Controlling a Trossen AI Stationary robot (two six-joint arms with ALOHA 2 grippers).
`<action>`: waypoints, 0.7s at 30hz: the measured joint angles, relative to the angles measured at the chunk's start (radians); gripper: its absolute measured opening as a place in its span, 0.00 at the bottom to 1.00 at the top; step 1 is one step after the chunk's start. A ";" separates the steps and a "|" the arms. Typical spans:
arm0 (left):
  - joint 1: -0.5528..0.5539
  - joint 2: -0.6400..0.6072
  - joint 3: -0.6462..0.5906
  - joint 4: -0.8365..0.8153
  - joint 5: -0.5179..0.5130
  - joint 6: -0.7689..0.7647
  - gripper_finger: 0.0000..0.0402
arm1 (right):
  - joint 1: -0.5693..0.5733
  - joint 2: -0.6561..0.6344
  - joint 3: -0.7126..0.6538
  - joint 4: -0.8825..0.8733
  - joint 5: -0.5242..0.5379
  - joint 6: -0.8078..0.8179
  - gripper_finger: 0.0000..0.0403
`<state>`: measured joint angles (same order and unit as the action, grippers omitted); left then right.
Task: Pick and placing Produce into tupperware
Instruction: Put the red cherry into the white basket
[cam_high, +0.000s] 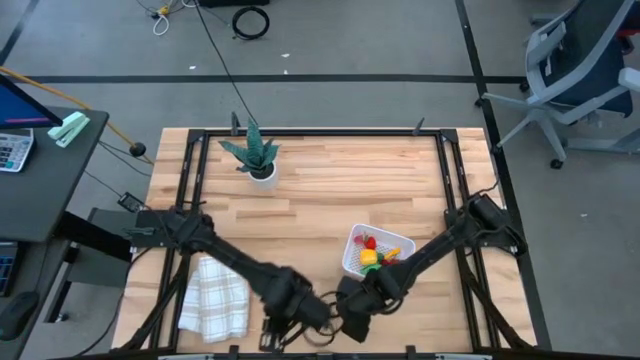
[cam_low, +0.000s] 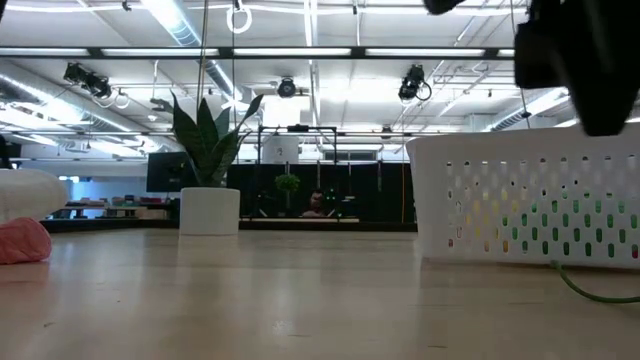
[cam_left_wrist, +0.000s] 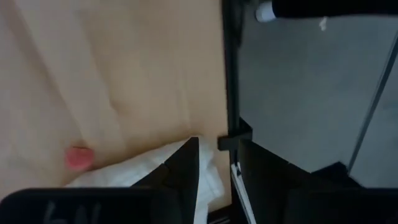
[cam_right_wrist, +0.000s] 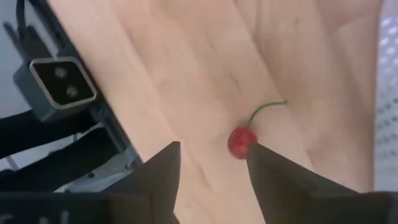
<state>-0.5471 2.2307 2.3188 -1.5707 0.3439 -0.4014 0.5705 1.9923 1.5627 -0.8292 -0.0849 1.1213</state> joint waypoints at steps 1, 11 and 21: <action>-0.014 0.000 0.000 0.000 0.000 0.010 0.29 | -0.007 0.000 0.000 -0.002 -0.001 0.000 0.48; -0.111 0.000 0.000 0.000 -0.013 0.040 0.29 | -0.024 0.024 -0.012 -0.037 0.009 0.018 0.49; -0.171 0.000 0.000 0.000 -0.063 -0.047 0.26 | -0.077 0.064 -0.027 -0.030 0.014 0.043 0.49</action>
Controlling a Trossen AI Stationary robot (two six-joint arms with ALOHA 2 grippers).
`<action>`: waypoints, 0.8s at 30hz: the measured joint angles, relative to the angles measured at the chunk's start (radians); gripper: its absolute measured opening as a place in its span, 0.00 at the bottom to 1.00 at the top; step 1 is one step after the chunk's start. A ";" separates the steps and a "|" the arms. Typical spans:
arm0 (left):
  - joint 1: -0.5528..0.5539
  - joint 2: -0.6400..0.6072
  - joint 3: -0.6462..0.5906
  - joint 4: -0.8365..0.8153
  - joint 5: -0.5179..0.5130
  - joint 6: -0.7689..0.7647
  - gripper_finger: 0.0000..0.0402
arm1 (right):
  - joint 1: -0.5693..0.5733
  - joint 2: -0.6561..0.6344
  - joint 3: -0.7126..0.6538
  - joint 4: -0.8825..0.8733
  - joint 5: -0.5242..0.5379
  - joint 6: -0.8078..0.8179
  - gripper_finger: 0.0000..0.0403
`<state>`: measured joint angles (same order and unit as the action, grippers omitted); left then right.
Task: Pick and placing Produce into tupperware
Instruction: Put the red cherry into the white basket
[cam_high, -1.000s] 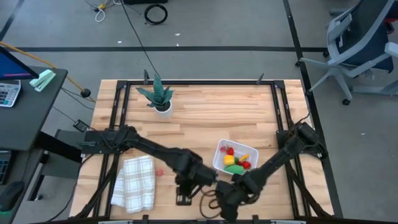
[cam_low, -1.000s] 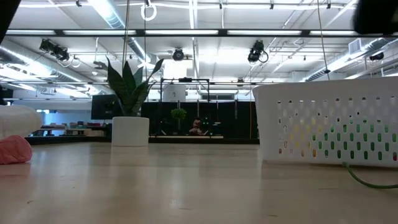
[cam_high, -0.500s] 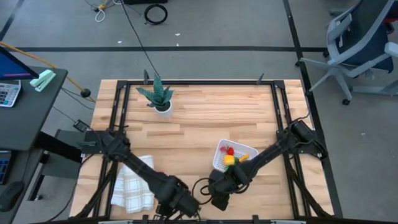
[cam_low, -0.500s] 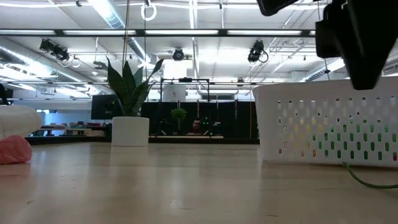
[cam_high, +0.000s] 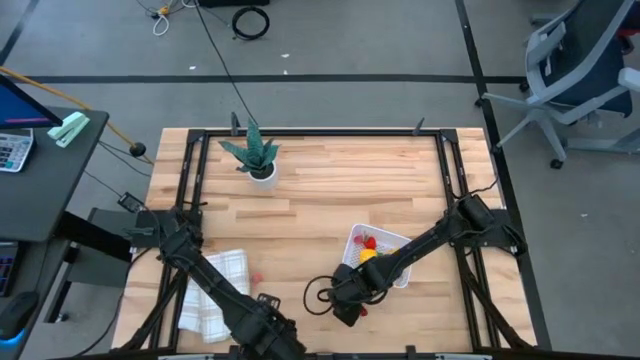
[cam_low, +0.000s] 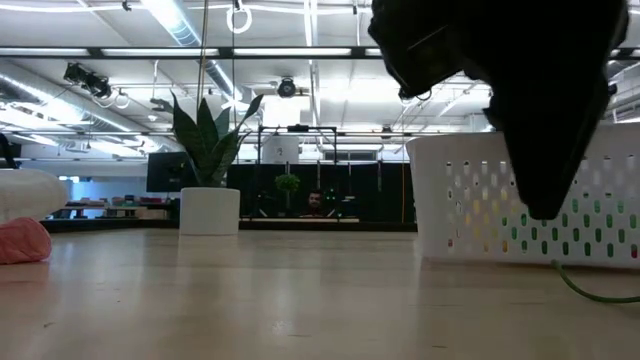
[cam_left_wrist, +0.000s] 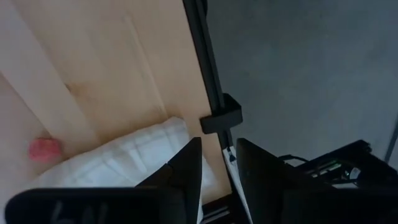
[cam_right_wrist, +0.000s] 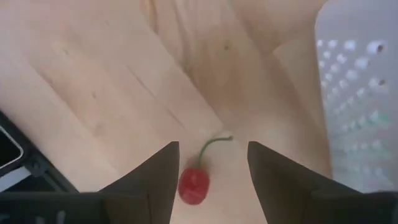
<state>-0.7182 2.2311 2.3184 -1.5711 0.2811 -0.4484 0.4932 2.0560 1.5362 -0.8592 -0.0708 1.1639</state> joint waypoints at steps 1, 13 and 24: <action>-0.005 0.000 0.000 0.000 -0.001 -0.014 0.26 | -0.007 0.000 0.000 -0.004 -0.006 -0.006 0.49; -0.027 0.000 0.000 0.000 -0.003 -0.117 0.24 | -0.039 0.005 -0.071 -0.013 -0.092 -0.015 0.49; -0.022 0.000 0.000 0.000 -0.003 -0.144 0.24 | -0.032 -0.020 -0.075 0.021 -0.116 -0.023 0.49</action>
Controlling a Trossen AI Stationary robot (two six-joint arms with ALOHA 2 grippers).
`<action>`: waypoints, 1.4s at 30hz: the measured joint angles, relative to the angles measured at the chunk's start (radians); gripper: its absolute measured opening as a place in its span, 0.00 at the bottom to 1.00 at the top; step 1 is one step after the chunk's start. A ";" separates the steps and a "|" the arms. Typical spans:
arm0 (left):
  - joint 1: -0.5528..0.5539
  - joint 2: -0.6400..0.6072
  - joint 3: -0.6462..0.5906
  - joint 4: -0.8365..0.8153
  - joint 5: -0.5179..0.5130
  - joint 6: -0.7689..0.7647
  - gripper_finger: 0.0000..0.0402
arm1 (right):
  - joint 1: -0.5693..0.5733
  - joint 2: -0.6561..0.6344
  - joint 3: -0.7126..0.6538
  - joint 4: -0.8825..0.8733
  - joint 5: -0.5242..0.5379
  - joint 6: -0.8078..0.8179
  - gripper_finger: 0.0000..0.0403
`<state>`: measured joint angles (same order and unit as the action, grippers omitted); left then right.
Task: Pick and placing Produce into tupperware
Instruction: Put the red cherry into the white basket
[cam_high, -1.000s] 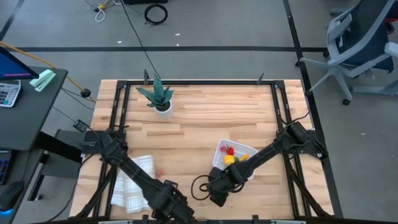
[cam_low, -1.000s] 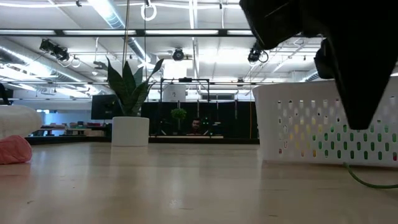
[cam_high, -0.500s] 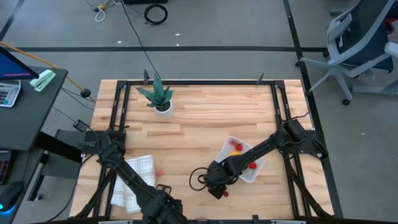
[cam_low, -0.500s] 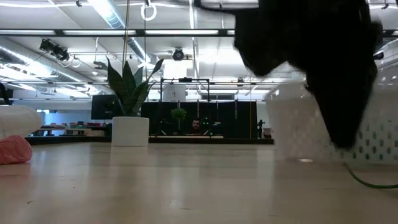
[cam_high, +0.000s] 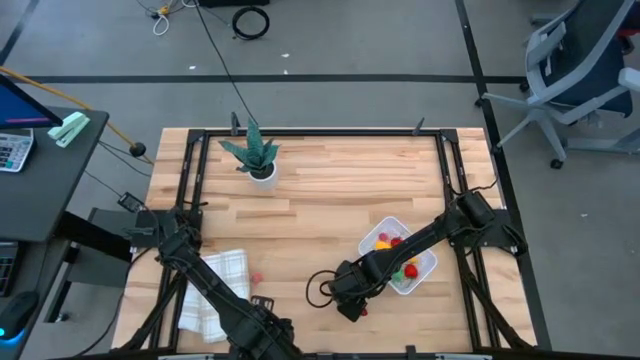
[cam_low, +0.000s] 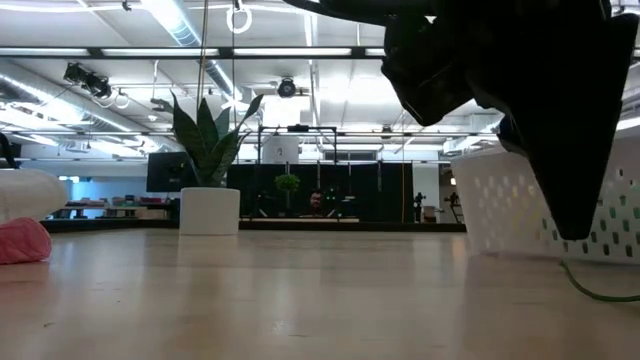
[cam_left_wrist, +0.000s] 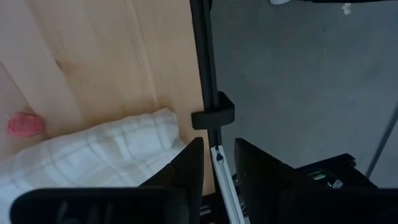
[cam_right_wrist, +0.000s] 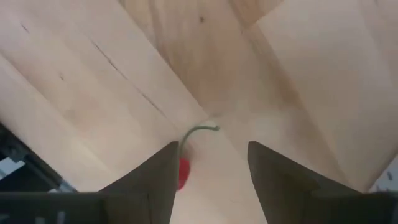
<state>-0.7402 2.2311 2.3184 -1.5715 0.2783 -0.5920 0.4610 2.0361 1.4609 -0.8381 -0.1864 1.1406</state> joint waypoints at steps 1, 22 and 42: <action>0.002 0.000 0.000 0.000 0.000 0.000 0.24 | 0.000 0.000 0.000 -0.002 -0.002 -0.005 0.49; 0.018 0.000 0.000 0.000 -0.005 0.009 0.23 | 0.020 0.000 0.275 -0.281 -0.058 0.000 0.49; 0.026 0.000 0.000 0.001 -0.059 0.116 0.21 | 0.270 -0.001 0.286 -0.231 -0.093 1.014 0.49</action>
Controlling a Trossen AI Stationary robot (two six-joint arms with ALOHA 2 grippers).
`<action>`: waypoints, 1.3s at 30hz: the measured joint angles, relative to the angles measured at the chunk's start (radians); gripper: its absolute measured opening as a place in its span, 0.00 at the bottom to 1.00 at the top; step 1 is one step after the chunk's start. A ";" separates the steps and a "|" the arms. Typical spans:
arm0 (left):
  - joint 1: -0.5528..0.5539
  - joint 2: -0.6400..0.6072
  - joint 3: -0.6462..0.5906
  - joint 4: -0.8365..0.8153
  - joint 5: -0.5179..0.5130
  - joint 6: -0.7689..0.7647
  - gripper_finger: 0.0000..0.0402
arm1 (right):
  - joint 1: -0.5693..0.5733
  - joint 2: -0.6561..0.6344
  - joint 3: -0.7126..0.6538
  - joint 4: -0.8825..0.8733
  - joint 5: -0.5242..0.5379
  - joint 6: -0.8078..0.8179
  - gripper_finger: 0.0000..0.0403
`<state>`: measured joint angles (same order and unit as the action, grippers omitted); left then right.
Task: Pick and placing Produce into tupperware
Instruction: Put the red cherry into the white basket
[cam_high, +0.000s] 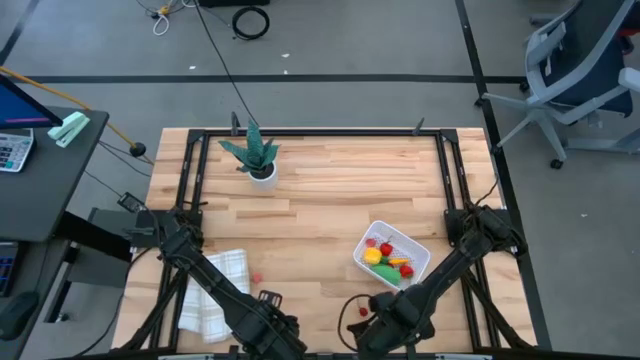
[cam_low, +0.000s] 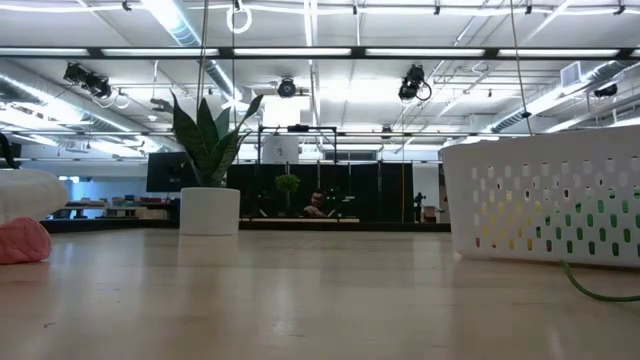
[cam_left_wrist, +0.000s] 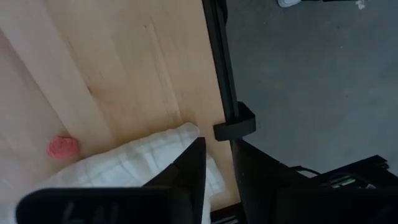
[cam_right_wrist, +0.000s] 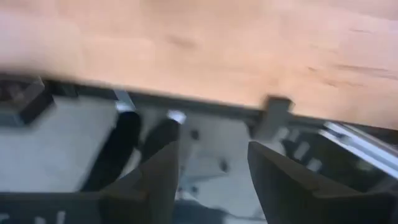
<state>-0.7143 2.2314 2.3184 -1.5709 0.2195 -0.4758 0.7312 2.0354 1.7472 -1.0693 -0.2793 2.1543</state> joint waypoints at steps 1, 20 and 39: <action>0.000 0.000 0.000 0.000 0.000 0.004 0.21 | -0.005 0.000 -0.021 0.023 0.020 0.026 0.49; -0.008 0.000 0.000 0.000 -0.056 0.174 0.20 | -0.111 0.000 -0.307 0.334 0.143 -0.085 0.49; 0.024 0.000 0.000 0.000 -0.062 0.194 0.19 | -0.140 0.000 -0.307 0.319 0.194 -0.205 0.49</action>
<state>-0.6898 2.2318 2.3184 -1.5711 0.1577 -0.2813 0.5911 2.0354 1.4406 -0.7506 -0.0852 1.9496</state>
